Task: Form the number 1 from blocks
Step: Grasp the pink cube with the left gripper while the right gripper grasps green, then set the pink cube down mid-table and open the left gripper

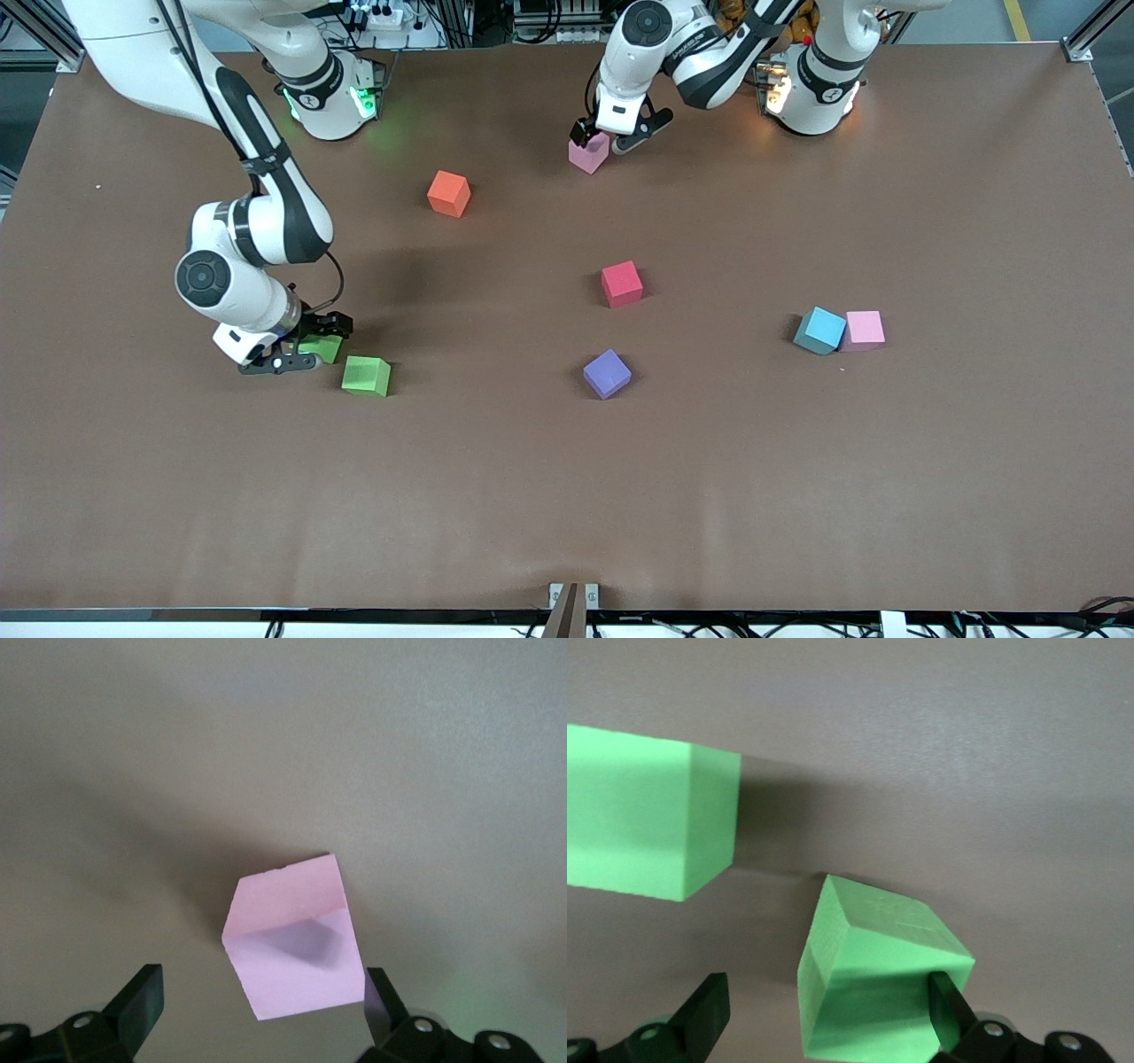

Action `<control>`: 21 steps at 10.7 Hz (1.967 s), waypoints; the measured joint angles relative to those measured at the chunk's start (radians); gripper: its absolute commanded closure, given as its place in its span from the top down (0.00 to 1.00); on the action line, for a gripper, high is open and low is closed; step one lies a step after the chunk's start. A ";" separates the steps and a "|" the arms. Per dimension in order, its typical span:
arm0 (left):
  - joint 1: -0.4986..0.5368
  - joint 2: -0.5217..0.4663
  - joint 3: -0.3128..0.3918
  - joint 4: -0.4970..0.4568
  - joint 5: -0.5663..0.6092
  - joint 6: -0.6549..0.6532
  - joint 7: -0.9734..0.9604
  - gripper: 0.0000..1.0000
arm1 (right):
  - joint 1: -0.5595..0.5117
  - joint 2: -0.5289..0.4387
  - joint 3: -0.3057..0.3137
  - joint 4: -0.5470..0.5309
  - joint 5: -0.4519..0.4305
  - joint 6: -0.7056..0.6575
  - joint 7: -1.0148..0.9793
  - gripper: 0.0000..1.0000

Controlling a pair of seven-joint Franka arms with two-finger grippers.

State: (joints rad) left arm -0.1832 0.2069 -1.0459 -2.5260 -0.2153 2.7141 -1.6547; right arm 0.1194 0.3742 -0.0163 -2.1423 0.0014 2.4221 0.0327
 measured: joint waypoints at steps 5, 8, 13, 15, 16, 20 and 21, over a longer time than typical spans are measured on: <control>-0.081 0.042 0.080 0.019 0.000 0.021 0.000 1.00 | -0.031 0.000 0.000 -0.003 0.000 -0.007 0.000 1.00; -0.082 0.054 0.104 0.035 0.000 0.021 0.002 1.00 | -0.030 0.000 0.001 -0.006 0.000 -0.007 0.000 1.00; -0.135 0.105 0.158 0.041 0.001 0.049 0.002 0.95 | -0.031 0.000 0.000 -0.028 0.000 -0.003 0.000 1.00; -0.137 0.119 0.173 0.051 0.001 0.050 0.003 0.66 | -0.032 0.000 -0.001 -0.029 0.000 -0.003 0.000 1.00; -0.142 0.129 0.179 0.054 0.001 0.053 0.003 0.52 | -0.032 0.000 -0.003 -0.029 0.000 -0.002 0.000 1.00; -0.177 0.147 0.204 0.072 0.044 0.067 0.005 0.00 | -0.040 0.004 -0.007 -0.041 0.000 0.003 0.000 1.00; -0.185 0.149 0.209 0.081 0.097 0.069 0.006 0.00 | -0.044 0.006 -0.008 -0.043 0.000 0.004 0.000 1.00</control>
State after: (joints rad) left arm -0.3684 0.3562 -0.8366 -2.4453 -0.1185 2.7828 -1.6485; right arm 0.0759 0.3804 -0.0240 -2.1853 0.0014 2.4260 0.0327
